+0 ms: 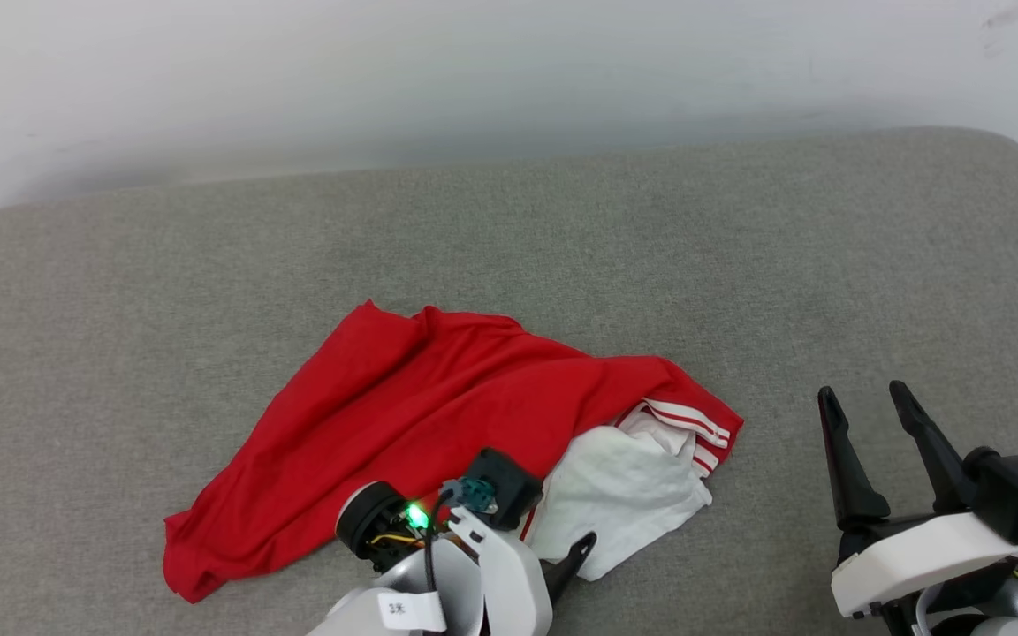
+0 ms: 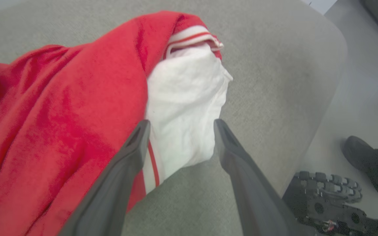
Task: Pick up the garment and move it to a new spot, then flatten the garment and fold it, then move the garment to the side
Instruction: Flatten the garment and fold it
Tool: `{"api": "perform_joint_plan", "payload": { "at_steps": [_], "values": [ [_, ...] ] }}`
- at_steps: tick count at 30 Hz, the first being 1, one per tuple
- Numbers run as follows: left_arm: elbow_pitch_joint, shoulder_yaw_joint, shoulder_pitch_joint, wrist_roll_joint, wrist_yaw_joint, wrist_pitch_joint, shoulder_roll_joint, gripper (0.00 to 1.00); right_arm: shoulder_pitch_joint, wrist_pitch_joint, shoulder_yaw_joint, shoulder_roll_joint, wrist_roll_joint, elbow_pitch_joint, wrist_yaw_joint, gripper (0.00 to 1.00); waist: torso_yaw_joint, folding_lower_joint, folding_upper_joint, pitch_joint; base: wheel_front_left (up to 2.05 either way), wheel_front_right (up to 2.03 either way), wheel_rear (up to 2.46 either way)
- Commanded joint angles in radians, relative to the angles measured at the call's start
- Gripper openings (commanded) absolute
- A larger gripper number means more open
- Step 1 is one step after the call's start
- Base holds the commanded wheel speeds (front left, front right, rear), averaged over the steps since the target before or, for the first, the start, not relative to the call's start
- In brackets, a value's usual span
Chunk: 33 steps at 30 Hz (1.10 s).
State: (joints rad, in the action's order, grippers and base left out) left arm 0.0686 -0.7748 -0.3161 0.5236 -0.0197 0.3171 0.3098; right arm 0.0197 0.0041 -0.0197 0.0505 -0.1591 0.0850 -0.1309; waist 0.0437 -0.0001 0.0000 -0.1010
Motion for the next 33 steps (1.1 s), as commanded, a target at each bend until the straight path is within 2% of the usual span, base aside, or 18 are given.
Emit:
{"api": "perform_joint_plan", "payload": {
  "at_steps": [1,7,16,18,20,26,33],
  "values": [
    [0.012,-0.011,-0.019,-0.003,-0.010,0.021,0.002,1.00,-0.016,-0.008,0.000,-0.001,-0.011,-0.003,0.000,1.00,0.015,0.0001,0.0000,-0.021,0.00,0.00,0.00],
    [0.082,-0.092,-0.075,-0.005,-0.061,0.155,-0.005,1.00,-0.041,-0.032,0.001,-0.001,-0.024,-0.021,0.000,1.00,0.044,0.0001,0.0000,-0.075,0.00,0.00,0.00],
    [0.218,-0.183,-0.119,0.003,-0.092,0.275,-0.009,1.00,-0.069,-0.054,0.011,-0.001,-0.032,-0.052,0.000,1.00,0.069,0.0001,0.0000,-0.109,0.00,0.00,0.00],
    [0.241,-0.197,-0.115,0.017,-0.096,0.296,-0.011,0.42,-0.074,-0.057,0.009,-0.001,-0.032,-0.056,0.000,1.00,0.072,0.0001,0.0000,-0.109,0.00,0.00,0.00],
    [0.253,-0.203,-0.120,0.018,-0.099,0.289,-0.009,0.00,-0.075,-0.059,0.008,-0.001,-0.033,-0.061,0.000,1.00,0.073,0.0001,0.0000,-0.108,0.00,0.00,0.00],
    [0.249,-0.176,-0.139,0.002,-0.082,0.216,-0.001,0.00,-0.065,-0.064,-0.006,-0.001,-0.035,-0.072,0.000,1.00,0.056,0.0001,0.0000,-0.089,0.00,0.00,0.00],
    [0.158,-0.093,-0.129,0.024,-0.024,0.118,0.035,0.00,-0.041,-0.061,-0.023,-0.001,-0.043,-0.078,0.000,1.00,0.000,0.0001,0.0000,-0.047,0.00,0.00,0.00]
  ]
}}
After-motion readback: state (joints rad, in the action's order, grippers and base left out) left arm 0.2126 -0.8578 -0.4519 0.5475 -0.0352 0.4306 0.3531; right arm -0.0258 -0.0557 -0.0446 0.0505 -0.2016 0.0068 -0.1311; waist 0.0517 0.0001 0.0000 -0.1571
